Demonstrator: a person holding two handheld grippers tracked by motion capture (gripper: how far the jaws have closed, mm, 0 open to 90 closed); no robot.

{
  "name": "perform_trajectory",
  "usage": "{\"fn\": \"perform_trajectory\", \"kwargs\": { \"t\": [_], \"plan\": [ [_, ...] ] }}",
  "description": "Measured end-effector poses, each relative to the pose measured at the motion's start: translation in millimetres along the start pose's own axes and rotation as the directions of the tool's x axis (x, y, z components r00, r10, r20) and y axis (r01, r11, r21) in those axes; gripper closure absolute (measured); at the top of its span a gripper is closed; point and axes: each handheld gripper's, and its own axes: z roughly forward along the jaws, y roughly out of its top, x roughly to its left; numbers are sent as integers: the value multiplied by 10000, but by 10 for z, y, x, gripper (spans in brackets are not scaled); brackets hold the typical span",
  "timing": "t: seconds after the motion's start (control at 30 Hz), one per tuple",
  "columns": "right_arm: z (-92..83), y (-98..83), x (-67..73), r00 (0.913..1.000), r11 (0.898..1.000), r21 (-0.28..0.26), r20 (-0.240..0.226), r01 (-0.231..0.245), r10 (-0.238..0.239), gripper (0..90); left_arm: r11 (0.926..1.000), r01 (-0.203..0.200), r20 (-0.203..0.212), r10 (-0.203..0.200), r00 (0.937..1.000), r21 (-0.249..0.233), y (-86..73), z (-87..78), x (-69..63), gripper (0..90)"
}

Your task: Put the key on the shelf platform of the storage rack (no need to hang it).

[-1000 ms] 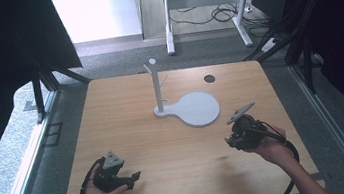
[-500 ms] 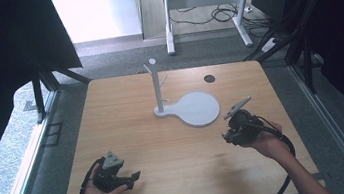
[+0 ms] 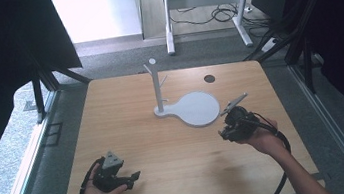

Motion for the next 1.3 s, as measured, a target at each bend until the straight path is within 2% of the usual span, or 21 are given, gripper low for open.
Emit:
{"fn": "perform_trajectory", "kwargs": {
  "t": [1.3],
  "plan": [
    [147,285,-138,9999,9998,-153,-34,-111,110,676,10000,44,-31,-44,10000,-11,-3,-3,10,245]
  ]
}}
